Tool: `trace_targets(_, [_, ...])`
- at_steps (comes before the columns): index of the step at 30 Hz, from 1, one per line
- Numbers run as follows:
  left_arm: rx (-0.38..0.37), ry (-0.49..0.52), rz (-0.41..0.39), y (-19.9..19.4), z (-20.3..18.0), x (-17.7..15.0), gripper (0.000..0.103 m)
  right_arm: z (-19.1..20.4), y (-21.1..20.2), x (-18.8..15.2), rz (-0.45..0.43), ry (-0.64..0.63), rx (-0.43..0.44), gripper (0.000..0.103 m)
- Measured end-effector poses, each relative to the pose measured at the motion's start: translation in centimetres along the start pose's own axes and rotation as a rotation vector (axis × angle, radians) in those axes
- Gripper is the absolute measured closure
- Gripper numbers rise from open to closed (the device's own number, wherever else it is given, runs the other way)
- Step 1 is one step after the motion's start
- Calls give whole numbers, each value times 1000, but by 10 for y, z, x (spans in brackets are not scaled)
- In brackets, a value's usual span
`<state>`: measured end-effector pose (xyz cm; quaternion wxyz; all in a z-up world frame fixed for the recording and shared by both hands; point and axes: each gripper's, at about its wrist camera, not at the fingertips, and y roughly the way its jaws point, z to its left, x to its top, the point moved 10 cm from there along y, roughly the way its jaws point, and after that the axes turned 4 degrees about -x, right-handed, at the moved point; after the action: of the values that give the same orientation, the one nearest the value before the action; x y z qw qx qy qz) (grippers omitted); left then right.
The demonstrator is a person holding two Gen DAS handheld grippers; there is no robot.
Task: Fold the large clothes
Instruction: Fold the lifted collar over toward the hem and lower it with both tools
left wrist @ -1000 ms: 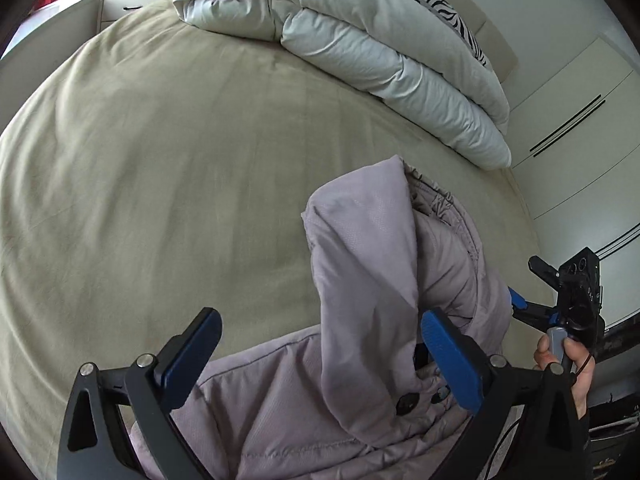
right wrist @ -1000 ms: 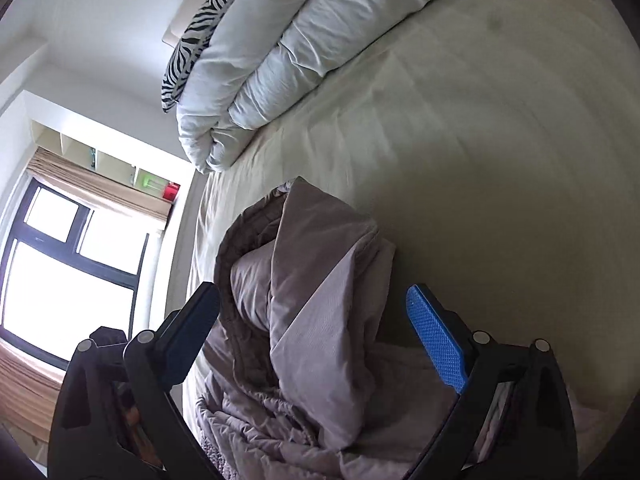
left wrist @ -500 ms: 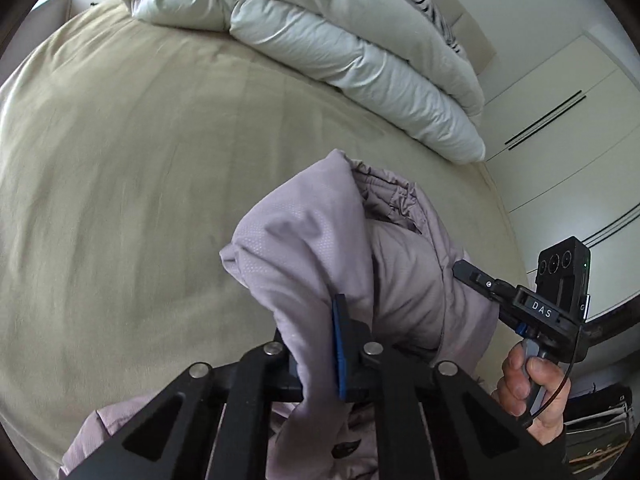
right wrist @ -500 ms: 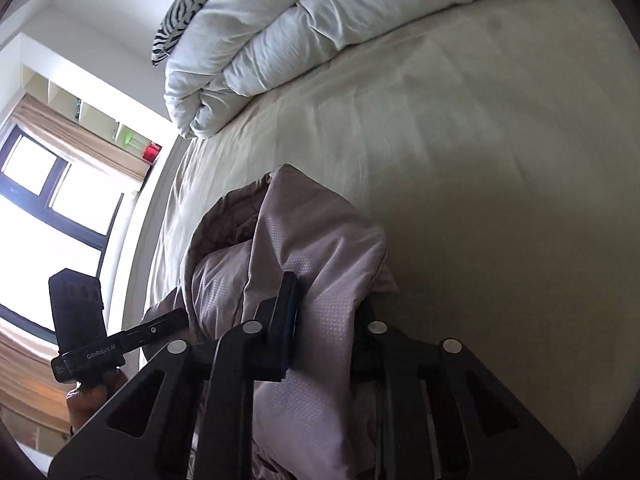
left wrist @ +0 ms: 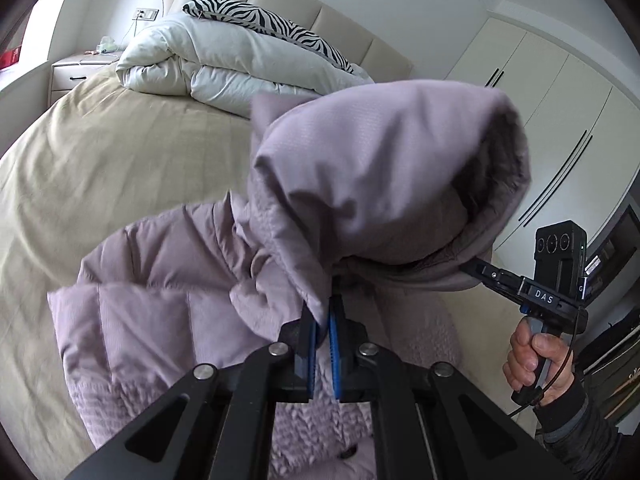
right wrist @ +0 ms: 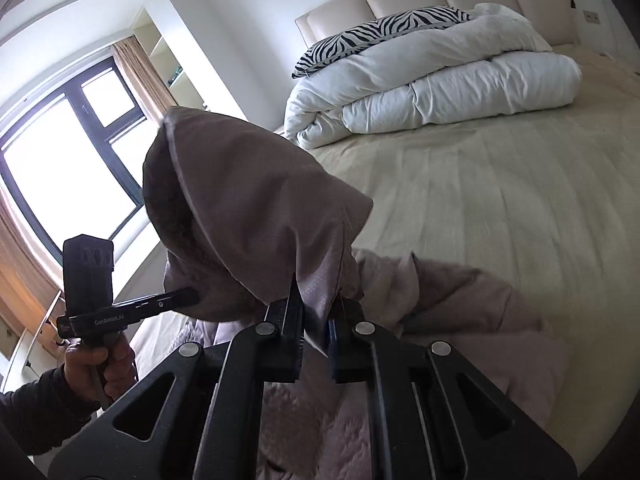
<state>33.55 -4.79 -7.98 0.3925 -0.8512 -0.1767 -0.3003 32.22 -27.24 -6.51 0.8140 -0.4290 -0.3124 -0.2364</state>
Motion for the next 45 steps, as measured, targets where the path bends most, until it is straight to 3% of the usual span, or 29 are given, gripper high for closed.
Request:
trace_targets(4, [-10, -72, 27, -13, 7, -48, 96, -16, -11, -70, 77, 78, -25, 94])
trace_targets(7, [-1, -106, 74, -25, 10, -85, 96, -27, -17, -115, 155, 58, -144, 94])
trace_targets(10, [68, -75, 97, -46, 10, -104, 96, -47, -38, -135, 152, 111, -225, 94])
trace_targets(12, [108, -29, 56, -63, 3, -95, 92, -61, -57, -137, 125, 171, -276, 94])
trace_targets(14, [143, 37, -14, -79, -11, -69, 76, -48, -72, -129, 83, 202, -205, 94])
trace_targets(17, [175, 160, -120, -89, -38, -18, 54, 0, -77, -111, 56, 151, -90, 94])
trace_targets(20, [183, 243, -166, -75, -60, 25, 53, 51, -72, -98, 46, 71, -2, 94])
trace_targets(22, [223, 299, -132, -51, -62, 35, 51, 75, -53, -97, 75, 11, 9, 94])
trace_targets(26, [321, 288, 35, 19, -25, 11, 51, 61, 6, -121, 202, -123, -219, 94])
trace_targets(28, [326, 241, 75, 34, -10, -14, 51, 29, 23, -129, 246, -61, -286, 94])
trace_targets(31, [332, 200, 97, 52, 4, -42, 51, -5, 27, -133, 245, 38, -313, 99])
trace_targets(34, [340, 193, 91, 70, 16, -49, 50, -18, 28, -135, 232, -13, -351, 103])
trace_targets(38, [250, 49, 63, 83, 26, -46, 50, -39, 37, -129, 219, -25, -391, 103])
trace_targets(41, [236, 50, 51, 93, 26, -47, 50, -55, 41, -113, 206, -4, -426, 103])
trace_targets(45, [232, 97, 46, 91, 23, -55, 50, -52, 51, -111, 343, -59, -403, 103])
